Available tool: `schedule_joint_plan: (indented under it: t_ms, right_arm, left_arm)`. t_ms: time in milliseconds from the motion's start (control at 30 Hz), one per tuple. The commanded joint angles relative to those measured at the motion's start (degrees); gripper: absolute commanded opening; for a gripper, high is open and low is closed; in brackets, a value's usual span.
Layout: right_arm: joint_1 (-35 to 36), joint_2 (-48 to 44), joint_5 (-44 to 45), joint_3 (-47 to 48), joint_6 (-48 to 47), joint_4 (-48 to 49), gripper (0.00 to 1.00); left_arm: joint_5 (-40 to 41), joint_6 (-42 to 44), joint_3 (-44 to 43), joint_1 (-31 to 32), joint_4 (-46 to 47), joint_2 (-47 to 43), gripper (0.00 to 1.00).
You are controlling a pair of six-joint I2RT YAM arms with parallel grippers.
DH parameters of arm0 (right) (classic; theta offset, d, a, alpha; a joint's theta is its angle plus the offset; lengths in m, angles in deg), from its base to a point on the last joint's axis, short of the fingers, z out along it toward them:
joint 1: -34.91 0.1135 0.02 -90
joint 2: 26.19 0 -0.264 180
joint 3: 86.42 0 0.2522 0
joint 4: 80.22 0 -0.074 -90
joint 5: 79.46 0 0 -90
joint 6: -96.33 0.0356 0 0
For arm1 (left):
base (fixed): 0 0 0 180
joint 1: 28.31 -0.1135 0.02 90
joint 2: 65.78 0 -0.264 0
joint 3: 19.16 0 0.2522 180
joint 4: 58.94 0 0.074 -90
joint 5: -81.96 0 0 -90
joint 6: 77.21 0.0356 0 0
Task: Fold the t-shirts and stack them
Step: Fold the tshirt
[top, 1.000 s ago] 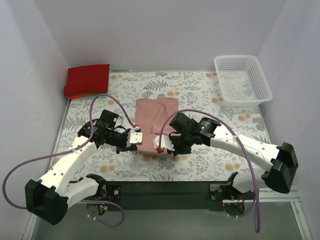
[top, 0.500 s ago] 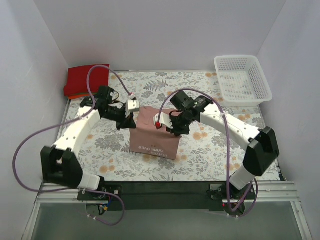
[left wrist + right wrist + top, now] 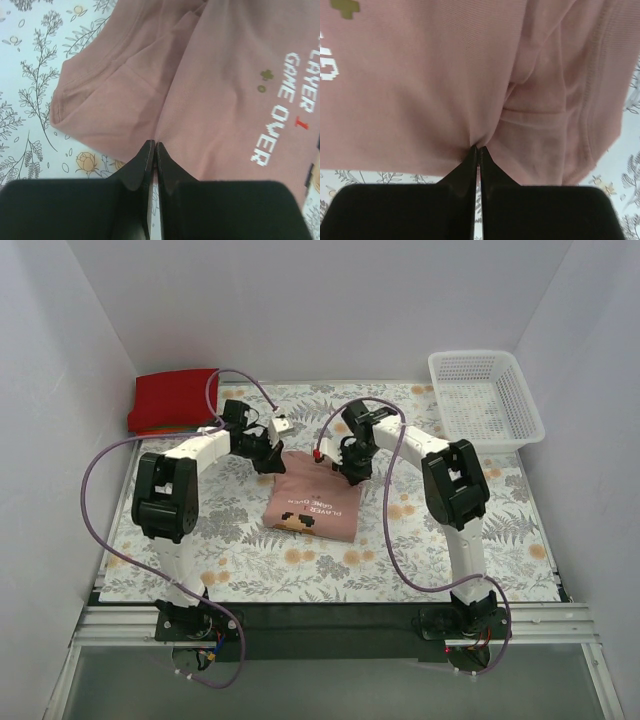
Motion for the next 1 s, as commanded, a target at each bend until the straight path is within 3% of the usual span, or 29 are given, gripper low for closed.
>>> schedule_joint_plan:
  t_ms: [0, 133, 400, 500, 533, 567, 600, 633, 733, 967]
  right_arm:
    - [0.44, 1.56, 0.55, 2.14, -2.00, -0.50, 0.01]
    - [1.84, 0.87, 0.02, -1.89, 0.03, 1.60, 0.01]
    - [6.68, -10.03, -5.59, -19.30, 7.84, 6.00, 0.01]
    - [7.30, -13.72, -9.02, -23.87, 12.24, 5.65, 0.01]
    - [7.21, -15.30, -9.55, -24.57, 13.20, 5.57, 0.06]
    - [7.12, -15.92, -10.26, -24.41, 15.30, 5.30, 0.19]
    - [6.86, -17.49, -10.70, -23.97, 16.19, 5.04, 0.25]
    - [5.99, -17.94, -11.31, -22.05, 17.07, 4.95, 0.29]
    - [2.83, -18.13, -16.23, -15.48, 21.90, 4.34, 0.36]
    - [-0.61, -9.26, -30.98, -4.64, 33.95, 4.07, 0.32]
  left_arm:
    - [3.28, -2.65, 0.84, -0.24, 4.65, -0.02, 0.00]
    - [5.65, -1.07, 9.09, 1.69, 4.56, -3.96, 0.00]
    - [4.78, -1.95, 30.61, 3.28, 3.94, -23.88, 0.00]
    - [4.51, -2.03, 33.54, 3.28, 3.24, -30.40, 0.00]
    - [4.08, -2.21, 34.07, 3.28, 2.54, -31.73, 0.01]
    - [3.47, -2.21, 33.99, 3.28, 1.93, -32.70, 0.07]
    - [2.76, -1.95, 33.64, 3.28, 0.62, -34.54, 0.14]
    - [1.28, -1.95, 32.76, 3.28, 0.26, -35.25, 0.27]
    - [-0.05, -2.74, 30.83, 4.68, 1.30, -36.93, 0.42]
    - [0.29, -3.44, 26.35, 12.41, 6.31, -31.15, 0.43]
